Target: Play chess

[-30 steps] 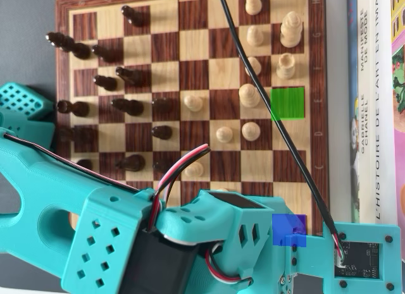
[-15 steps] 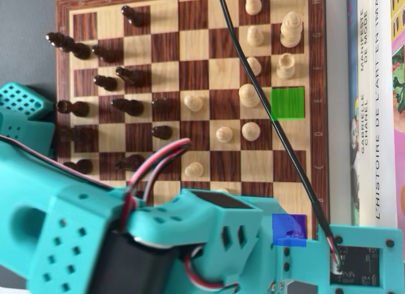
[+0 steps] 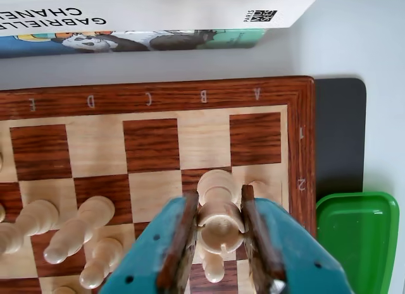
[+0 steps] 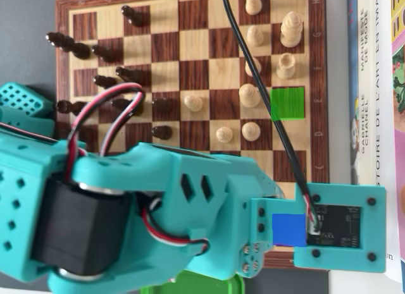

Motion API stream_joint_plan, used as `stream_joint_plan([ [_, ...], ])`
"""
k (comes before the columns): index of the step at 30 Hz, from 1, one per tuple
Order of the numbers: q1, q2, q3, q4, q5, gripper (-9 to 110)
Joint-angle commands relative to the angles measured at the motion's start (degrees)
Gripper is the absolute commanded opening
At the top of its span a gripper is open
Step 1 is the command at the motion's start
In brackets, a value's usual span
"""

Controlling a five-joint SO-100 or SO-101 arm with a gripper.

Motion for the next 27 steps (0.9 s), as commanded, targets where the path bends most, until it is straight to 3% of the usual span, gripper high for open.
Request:
stream_joint_plan([
  [1,-1.8,4.9,0.8,-0.3,1.6,1],
  [27,-14.7,6.1,1.9,-0.3,8.4,1],
])
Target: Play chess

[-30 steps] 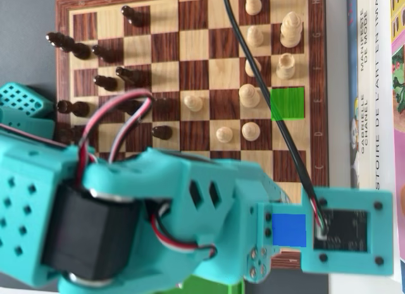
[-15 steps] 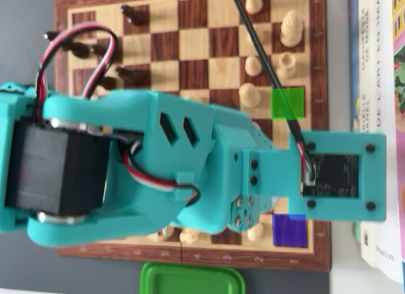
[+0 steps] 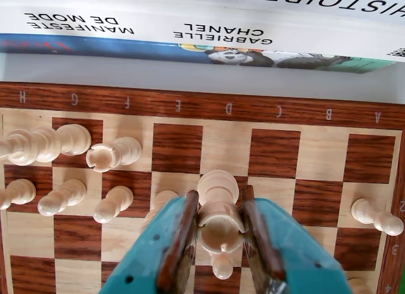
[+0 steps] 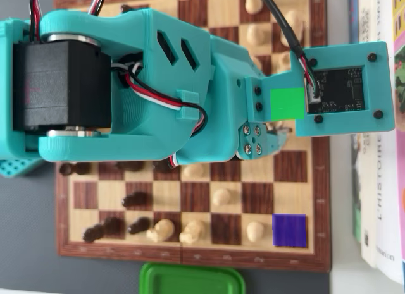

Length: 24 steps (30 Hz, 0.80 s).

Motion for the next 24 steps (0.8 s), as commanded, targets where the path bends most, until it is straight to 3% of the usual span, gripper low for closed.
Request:
stream_joint_plan([
  [1,-1.8,2.8,-0.4,-0.3,0.6,1],
  [24,-3.8,-7.6,-6.9,-0.4,1.5,1],
])
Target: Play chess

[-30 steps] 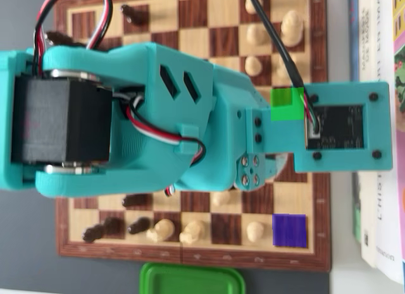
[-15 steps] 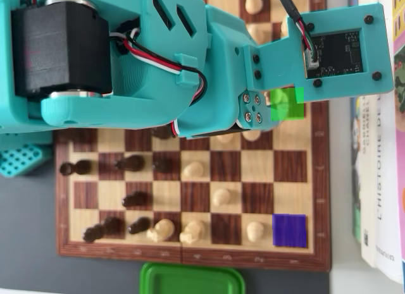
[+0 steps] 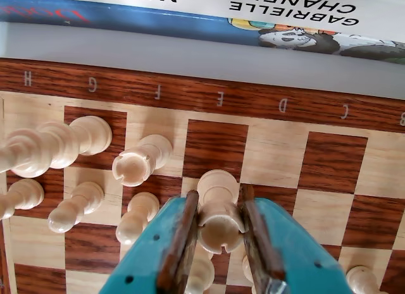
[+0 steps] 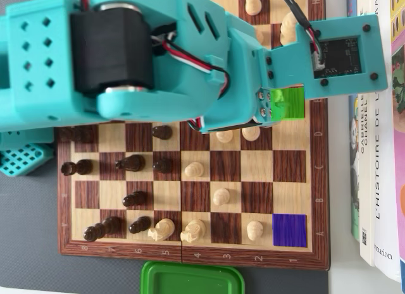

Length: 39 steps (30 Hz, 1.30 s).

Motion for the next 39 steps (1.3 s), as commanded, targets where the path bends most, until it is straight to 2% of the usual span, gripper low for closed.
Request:
stream_joint_plan([
  [1,0.2,0.0,-4.0,-0.4,0.1,1],
  [39,0.4,-8.3,-10.3,-0.4,0.3,1],
])
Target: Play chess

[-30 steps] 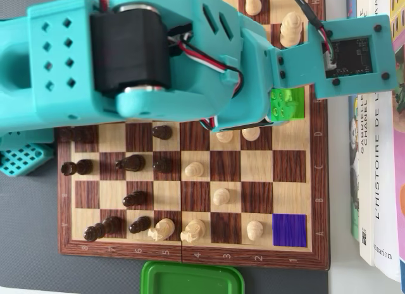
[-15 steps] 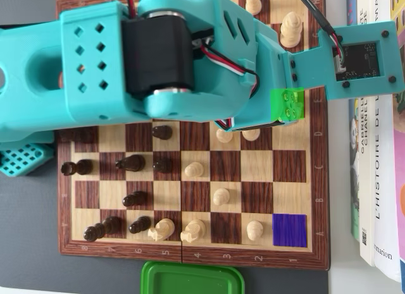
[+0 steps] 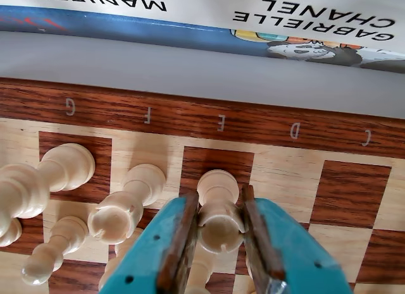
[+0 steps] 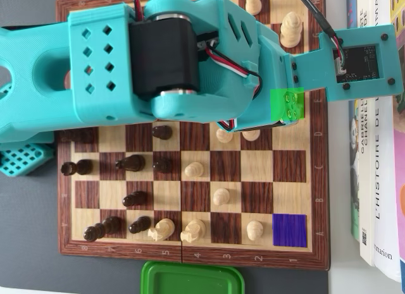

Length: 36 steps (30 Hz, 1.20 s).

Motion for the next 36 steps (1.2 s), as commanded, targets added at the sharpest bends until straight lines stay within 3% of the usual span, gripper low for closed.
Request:
stream_joint_plan([
  [1,0.3,0.7,-2.8,-0.4,0.3,1],
  [36,0.4,-0.3,-0.4,-2.5,0.2,1],
])
